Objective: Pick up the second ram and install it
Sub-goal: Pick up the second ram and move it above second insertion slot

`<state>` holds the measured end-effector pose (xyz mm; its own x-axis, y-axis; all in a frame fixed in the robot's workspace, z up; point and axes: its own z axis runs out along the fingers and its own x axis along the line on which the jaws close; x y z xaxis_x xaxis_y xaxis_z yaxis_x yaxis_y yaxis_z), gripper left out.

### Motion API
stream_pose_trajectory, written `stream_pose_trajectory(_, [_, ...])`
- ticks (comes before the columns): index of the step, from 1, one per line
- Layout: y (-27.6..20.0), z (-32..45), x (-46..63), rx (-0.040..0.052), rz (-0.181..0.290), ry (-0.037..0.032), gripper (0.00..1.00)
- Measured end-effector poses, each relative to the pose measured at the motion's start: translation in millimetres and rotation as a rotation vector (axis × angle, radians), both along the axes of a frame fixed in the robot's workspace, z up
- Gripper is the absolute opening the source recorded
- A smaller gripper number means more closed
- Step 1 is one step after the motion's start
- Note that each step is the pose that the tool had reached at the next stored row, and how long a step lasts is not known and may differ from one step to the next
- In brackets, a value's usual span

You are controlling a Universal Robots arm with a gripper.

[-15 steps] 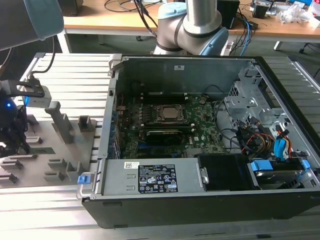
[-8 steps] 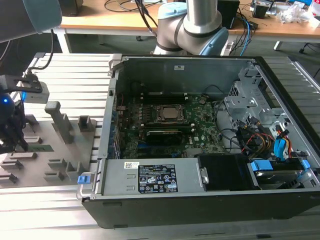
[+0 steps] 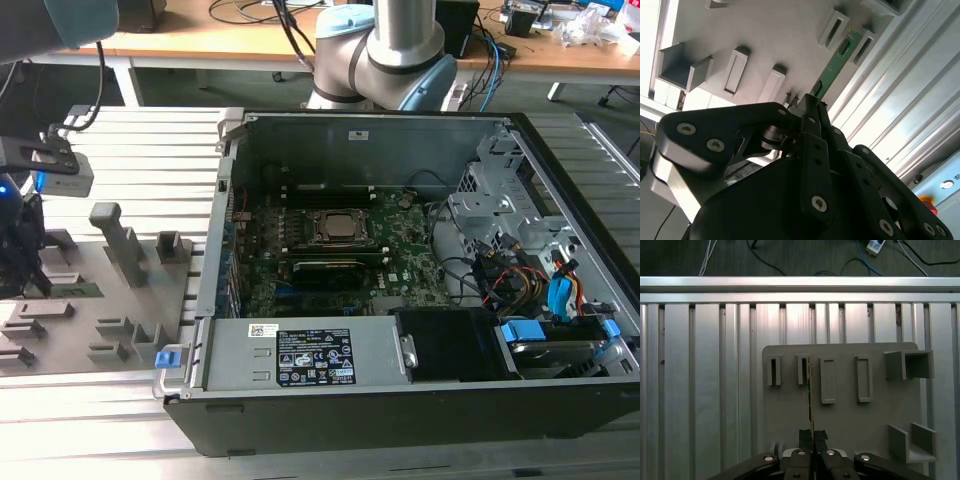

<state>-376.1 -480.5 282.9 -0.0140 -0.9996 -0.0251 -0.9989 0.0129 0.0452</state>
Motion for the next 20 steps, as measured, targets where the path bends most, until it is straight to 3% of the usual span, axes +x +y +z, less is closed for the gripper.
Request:
stream_pose_trajectory(8, [0.2, 23.4, 0.0, -0.0001, 0.000, 0.0000, 0.13])
stream_pose_trajectory(11, [0.3, 28.5, 0.0, -0.0001, 0.000, 0.0001, 0.13])
stream_pose_trajectory(20, [0.9, 60.1, 0.0, -0.0001, 0.000, 0.0001, 0.13])
